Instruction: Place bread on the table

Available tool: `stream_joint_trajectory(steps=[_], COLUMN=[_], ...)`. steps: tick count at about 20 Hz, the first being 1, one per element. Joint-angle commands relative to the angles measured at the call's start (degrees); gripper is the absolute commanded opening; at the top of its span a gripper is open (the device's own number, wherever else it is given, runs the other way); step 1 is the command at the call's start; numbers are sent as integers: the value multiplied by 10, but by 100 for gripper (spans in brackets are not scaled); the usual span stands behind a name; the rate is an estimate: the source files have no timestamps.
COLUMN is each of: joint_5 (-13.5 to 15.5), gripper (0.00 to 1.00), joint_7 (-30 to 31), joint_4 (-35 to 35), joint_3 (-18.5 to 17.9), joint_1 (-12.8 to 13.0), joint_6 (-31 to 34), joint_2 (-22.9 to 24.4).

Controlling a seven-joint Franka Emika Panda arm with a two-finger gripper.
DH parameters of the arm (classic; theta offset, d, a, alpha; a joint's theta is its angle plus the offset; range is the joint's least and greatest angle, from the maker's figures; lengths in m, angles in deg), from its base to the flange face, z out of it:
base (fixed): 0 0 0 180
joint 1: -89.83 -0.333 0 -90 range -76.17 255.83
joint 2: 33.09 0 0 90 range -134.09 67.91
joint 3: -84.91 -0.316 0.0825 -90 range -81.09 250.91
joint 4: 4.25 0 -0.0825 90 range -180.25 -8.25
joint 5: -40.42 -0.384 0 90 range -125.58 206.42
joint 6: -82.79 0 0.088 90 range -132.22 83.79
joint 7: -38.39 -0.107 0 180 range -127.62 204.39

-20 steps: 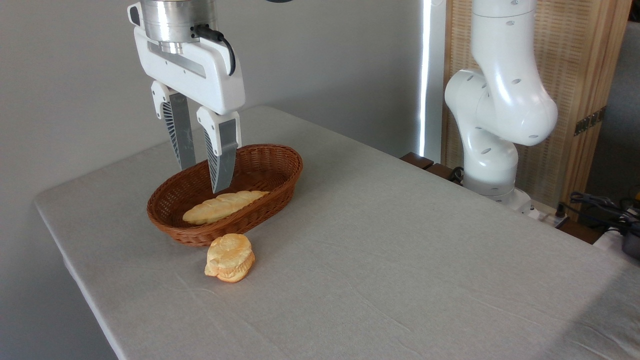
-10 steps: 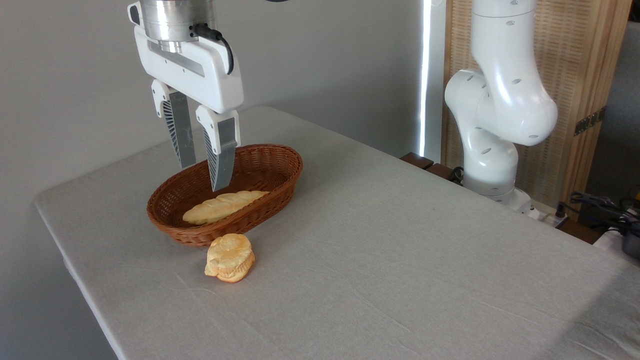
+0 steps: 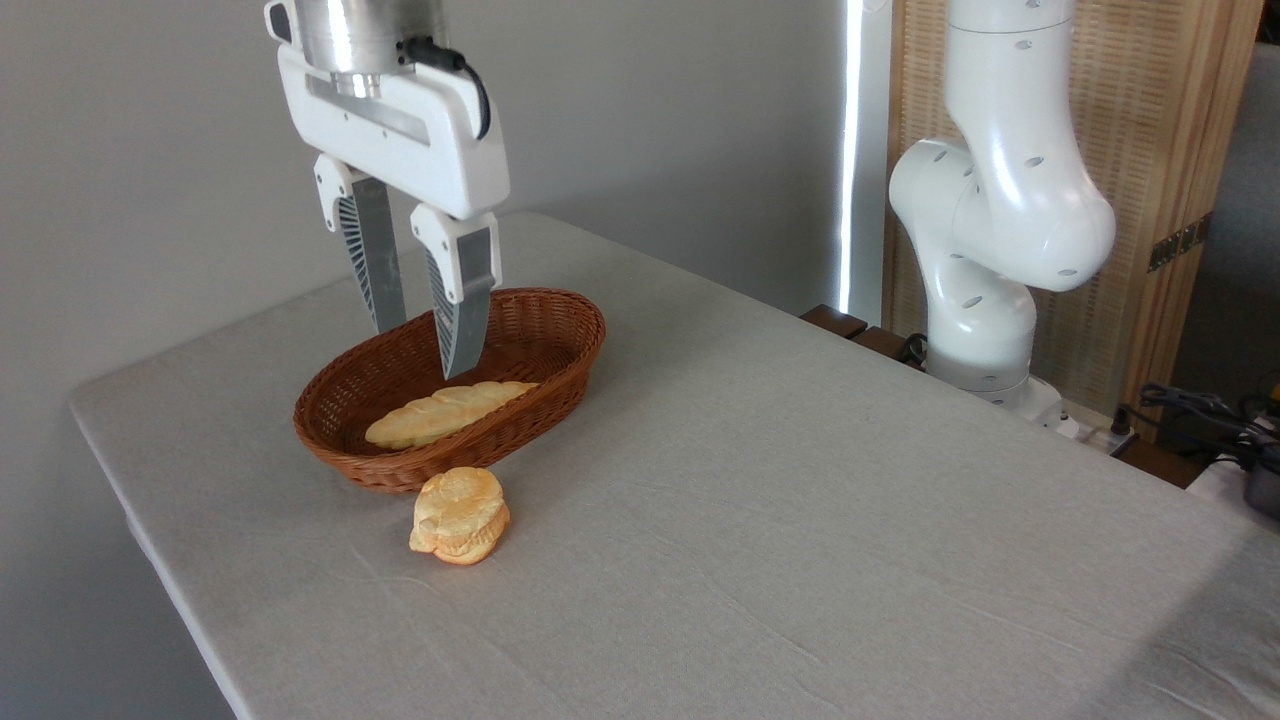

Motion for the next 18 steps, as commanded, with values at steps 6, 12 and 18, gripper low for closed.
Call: stream_joint_trajectory(steps=[6,12,18], joint_5=[17,35,60], gripper=[100,100,100], joint_7=[2,-1,4], joint_4=[2,-5,-90], joint_3=[-16,25,118], joint_1=[3,10,11], joint_6=[46,66,-16], joint_2=[10,9,26])
